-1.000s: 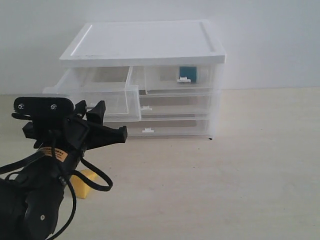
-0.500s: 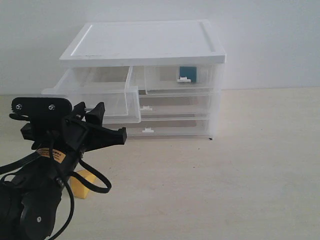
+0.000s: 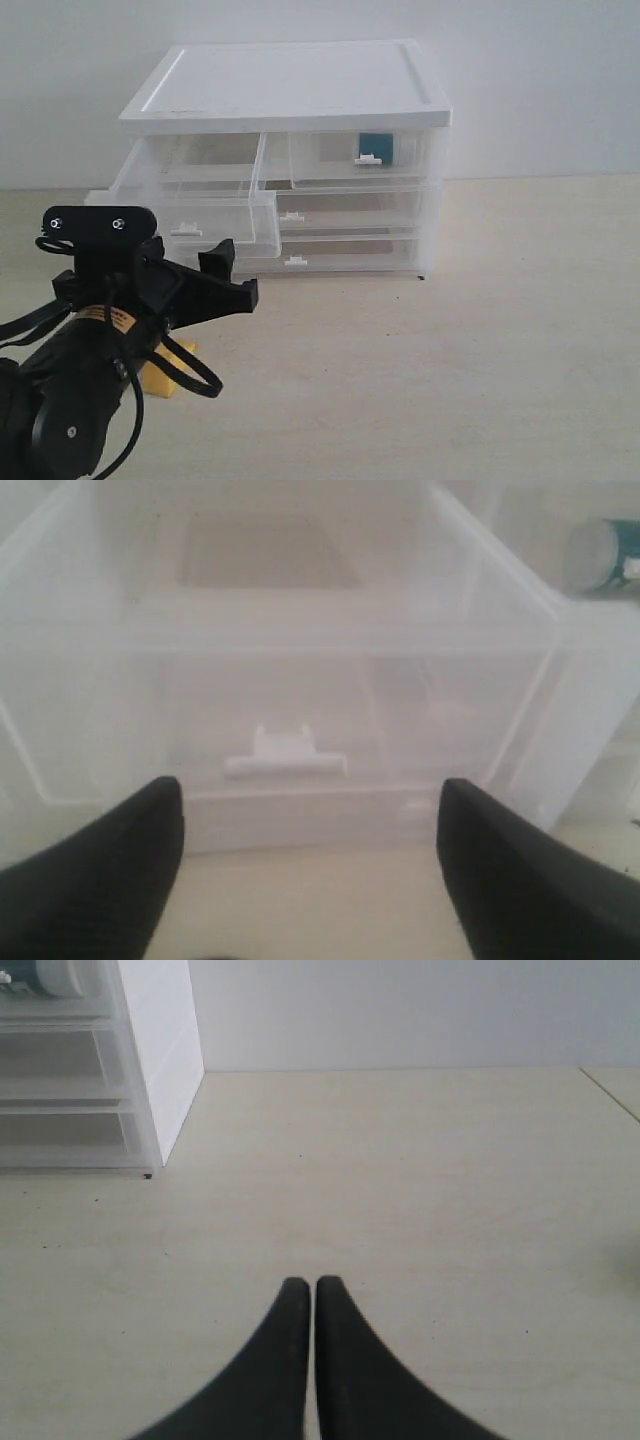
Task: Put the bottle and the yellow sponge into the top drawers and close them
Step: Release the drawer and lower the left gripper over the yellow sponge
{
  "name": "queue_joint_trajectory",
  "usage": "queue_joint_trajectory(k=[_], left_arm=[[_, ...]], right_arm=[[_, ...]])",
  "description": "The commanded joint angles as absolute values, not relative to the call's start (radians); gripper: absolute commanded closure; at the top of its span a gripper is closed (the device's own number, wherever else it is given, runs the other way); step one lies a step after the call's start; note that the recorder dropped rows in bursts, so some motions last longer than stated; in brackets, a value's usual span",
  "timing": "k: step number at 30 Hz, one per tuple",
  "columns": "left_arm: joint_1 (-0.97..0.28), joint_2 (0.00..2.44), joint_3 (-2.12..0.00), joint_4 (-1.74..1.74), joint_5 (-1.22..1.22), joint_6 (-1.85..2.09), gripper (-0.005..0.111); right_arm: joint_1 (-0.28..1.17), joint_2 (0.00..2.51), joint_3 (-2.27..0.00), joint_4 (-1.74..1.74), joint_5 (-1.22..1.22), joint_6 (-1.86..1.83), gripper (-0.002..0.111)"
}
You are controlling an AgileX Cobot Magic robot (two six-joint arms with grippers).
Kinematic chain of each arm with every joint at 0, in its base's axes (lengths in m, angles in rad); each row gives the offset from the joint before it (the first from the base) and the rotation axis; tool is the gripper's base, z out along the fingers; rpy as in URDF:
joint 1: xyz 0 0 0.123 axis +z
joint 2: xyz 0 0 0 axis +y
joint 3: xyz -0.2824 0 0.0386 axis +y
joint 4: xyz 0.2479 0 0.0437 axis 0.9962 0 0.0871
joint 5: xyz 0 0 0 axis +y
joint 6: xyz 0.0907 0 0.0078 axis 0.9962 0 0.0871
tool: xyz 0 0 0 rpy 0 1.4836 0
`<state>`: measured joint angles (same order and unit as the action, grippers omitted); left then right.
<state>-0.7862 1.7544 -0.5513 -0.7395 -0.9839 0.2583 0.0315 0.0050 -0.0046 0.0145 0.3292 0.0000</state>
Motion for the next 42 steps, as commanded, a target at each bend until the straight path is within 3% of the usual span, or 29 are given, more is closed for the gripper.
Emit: queue_joint_trajectory(k=[1,18,21,29,32,37,42], left_arm=[[-0.792,1.677,-0.549,-0.802,-0.879,0.368,0.040],[-0.790,1.236,-0.549,-1.101,-0.271,1.086,0.043],[-0.790,1.228,-0.549,-1.145,-0.155,1.170,0.050],[-0.790,1.230,-0.551,-1.098,0.100,1.186,0.084],[-0.790,1.230,-0.580,-1.067,0.340,1.186,0.096],[-0.790,1.230,-0.646,-0.869,0.714,1.040,0.102],[-0.790,1.230,-0.693,-0.516,0.863,0.610,0.102]], right_arm=[[0.031,0.000,0.000,0.016,0.322,0.000,0.108],[0.031,0.000,0.000,0.016,0.322,0.000,0.108],[0.031,0.000,0.000,0.016,0.322,0.000,0.108],[0.031,0.000,0.000,0.016,0.322,0.000,0.108],[0.031,0.000,0.000,0.016,0.322,0.000,0.108],[0.031,0.000,0.000,0.016,0.322,0.000,0.108],[0.031,0.000,0.000,0.016,0.322,0.000,0.108]])
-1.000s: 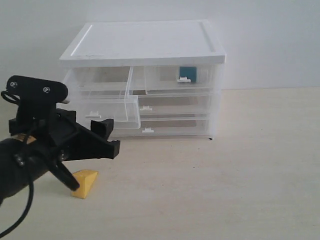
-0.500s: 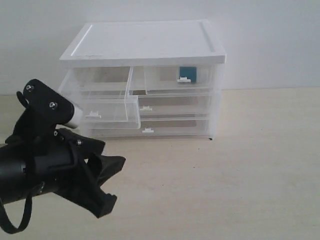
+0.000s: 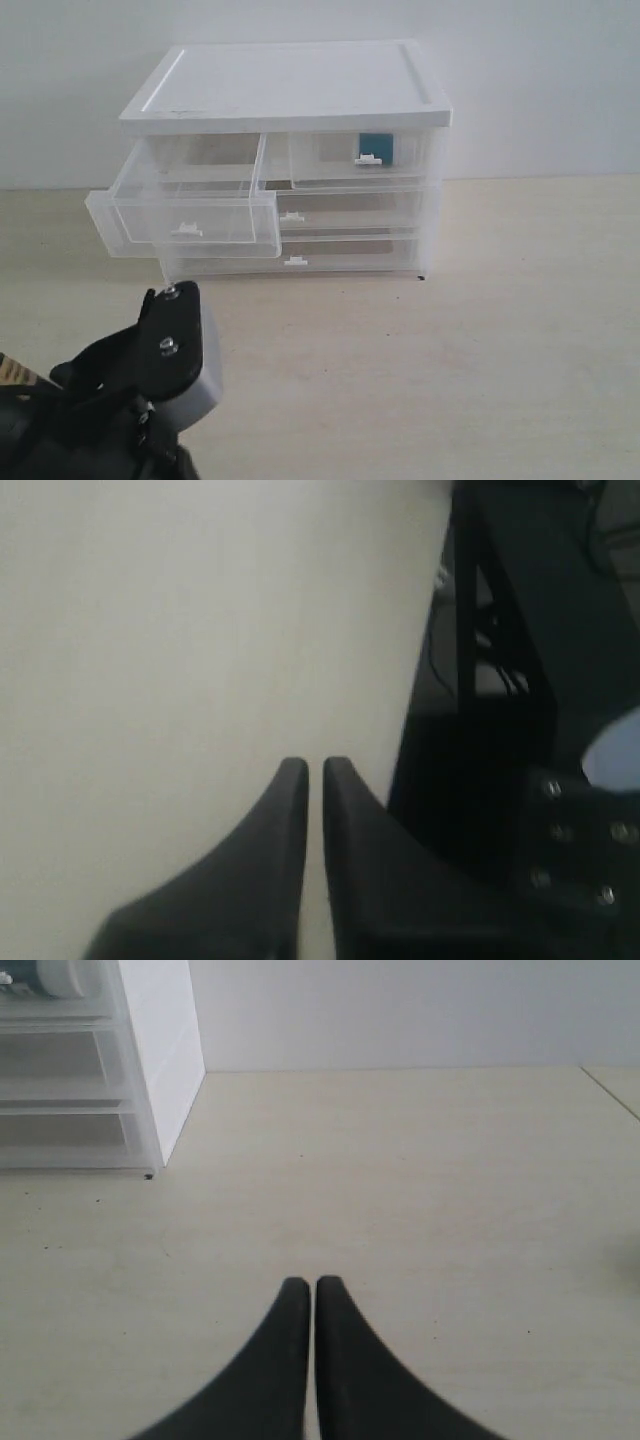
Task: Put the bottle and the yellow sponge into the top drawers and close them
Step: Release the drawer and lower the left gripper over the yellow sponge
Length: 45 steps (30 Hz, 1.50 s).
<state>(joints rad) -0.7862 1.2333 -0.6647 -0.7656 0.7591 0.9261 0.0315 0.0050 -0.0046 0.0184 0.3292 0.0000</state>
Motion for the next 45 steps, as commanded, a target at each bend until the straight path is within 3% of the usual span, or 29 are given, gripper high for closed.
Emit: queue_joint_trajectory(k=[1,4,7,9,13,14,19,25,27,45], left_arm=[[-0.790,1.230,-0.698,-0.437,0.861,0.499,0.102],[-0.790,1.230,-0.698,-0.201,0.827,0.219,0.102],[-0.790,1.230,-0.698,0.021,0.812,-0.047,0.090],[-0.790,1.230,-0.695,0.152,0.812,-0.208,0.076],[-0.790,1.230,-0.644,0.322,0.716,-0.410,0.032],[-0.790,1.230,-0.620,0.346,0.657,-0.435,0.026],[-0.790,1.230,-0.485,0.661,0.361,-0.787,0.032],[-0.790,1.230,-0.397,1.575,0.442,-1.787,0.033],[-0.790,1.248,-0.374,1.727,0.446,-1.970,0.033],[-0.790,1.633,-0.509,1.744,0.624,-2.101,0.033]], right_arm=[[0.031,0.000,0.000,0.016,0.322,0.000,0.108],[0.031,0.000,0.000,0.016,0.322,0.000,0.108],[0.031,0.000,0.000,0.016,0.322,0.000,0.108],[0.031,0.000,0.000,0.016,0.322,0.000,0.108],[0.031,0.000,0.000,0.016,0.322,0.000,0.108],[0.031,0.000,0.000,0.016,0.322,0.000,0.108],[0.031,0.000,0.000,0.016,0.322,0.000,0.108],[0.031,0.000,0.000,0.016,0.322,0.000,0.108],[0.031,0.000,0.000,0.016,0.322,0.000,0.108],[0.031,0.000,0.000,0.016,0.322,0.000,0.108]])
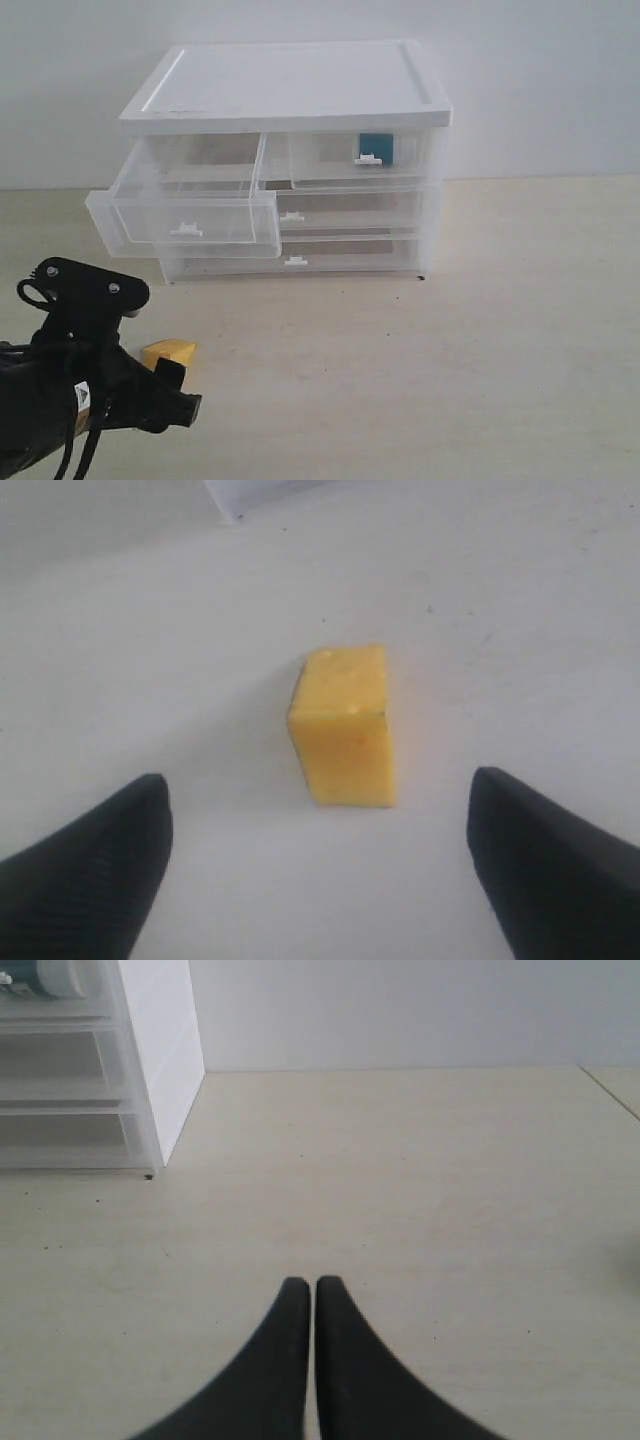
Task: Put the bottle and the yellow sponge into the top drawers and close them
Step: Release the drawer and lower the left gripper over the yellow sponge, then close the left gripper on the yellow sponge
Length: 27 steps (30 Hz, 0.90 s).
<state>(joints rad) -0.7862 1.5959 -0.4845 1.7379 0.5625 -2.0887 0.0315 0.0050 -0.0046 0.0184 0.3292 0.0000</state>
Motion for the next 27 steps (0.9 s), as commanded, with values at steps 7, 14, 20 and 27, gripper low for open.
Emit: queue_joint_trajectory(k=[7,14,20,27], left_arm=[[-0.790,1.699,-0.547,1.744,0.594,-2.101,0.033],[-0.790,1.650,-0.545,1.744,0.542,-2.059,0.033],[-0.790,1.587,-0.529,1.744,0.486,-2.059,0.033],[-0.790,1.521,-0.529,1.744,0.465,-2.056,0.033]], right_arm=[[0.031,0.000,0.000,0.016,0.322,0.000,0.108],[0.031,0.000,0.000,0.016,0.322,0.000,0.108],[0.031,0.000,0.000,0.016,0.322,0.000,0.108],[0.031,0.000,0.000,0.016,0.322,0.000,0.108]])
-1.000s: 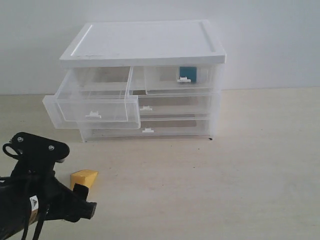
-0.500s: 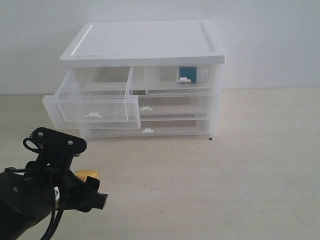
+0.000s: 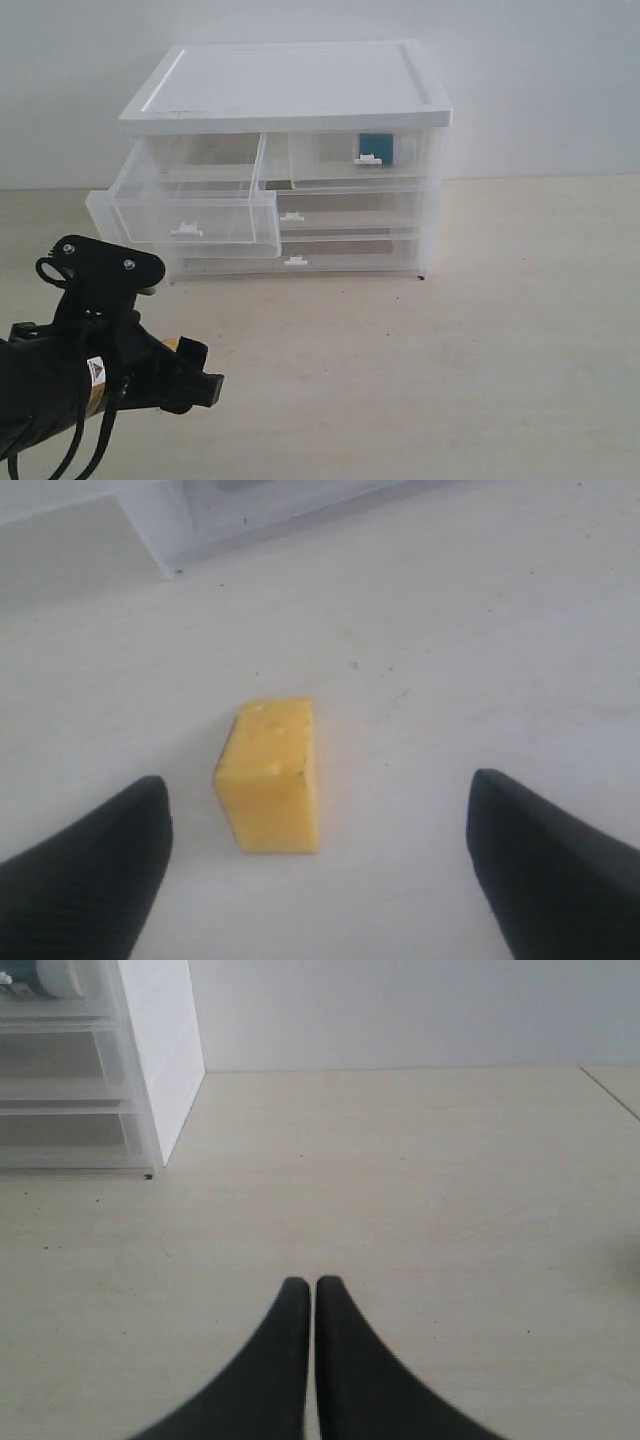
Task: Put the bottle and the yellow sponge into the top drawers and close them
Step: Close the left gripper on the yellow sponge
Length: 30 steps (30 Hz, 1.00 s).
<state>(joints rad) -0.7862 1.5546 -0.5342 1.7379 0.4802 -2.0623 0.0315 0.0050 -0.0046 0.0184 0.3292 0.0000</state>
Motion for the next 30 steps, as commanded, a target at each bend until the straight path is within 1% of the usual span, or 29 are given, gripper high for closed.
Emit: queue_joint_trajectory(k=[1,2,4,8,10,14,18,21,24,27,30], left_arm=[[-0.790,1.512,-0.529,1.744,0.458,-2.049,0.033],[-0.790,1.504,-0.529,1.744,0.456,-2.010,0.033],[-0.790,1.484,-0.529,1.610,0.463,-1.828,0.033],[-0.789,1.423,-0.529,1.194,0.461,-1.294,0.033],[-0.788,1.391,-0.529,0.980,0.417,-1.065,0.033],[-0.743,1.352,-0.511,0.473,0.129,-0.576,0.033],[-0.728,1.356,-0.453,0.008,-0.075,-0.100,0.033],[-0.728,1.356,-0.389,-0.215,-0.281,0.101,0.033],[-0.728,1.356,-0.321,-0.392,-0.495,0.168,0.033],[-0.728,1.370,-0.301,-0.637,-0.535,0.370,0.033],[-0.728,1.416,-0.301,-0.801,-0.556,0.533,0.033]], right_arm=[[0.031,0.000,0.000,0.016,0.322,0.000,0.108],[0.031,0.000,0.000,0.016,0.322,0.000,0.108],[0.031,0.000,0.000,0.016,0.322,0.000,0.108],[0.031,0.000,0.000,0.016,0.322,0.000,0.108],[0.031,0.000,0.000,0.016,0.322,0.000,0.108],[0.031,0.000,0.000,0.016,0.322,0.000,0.108],[0.031,0.000,0.000,0.016,0.322,0.000,0.108],[0.031,0.000,0.000,0.016,0.322,0.000,0.108],[0.031,0.000,0.000,0.016,0.322,0.000,0.108],[0.031,0.000,0.000,0.016,0.322,0.000,0.108],[0.031,0.000,0.000,0.016,0.319,0.000,0.108]])
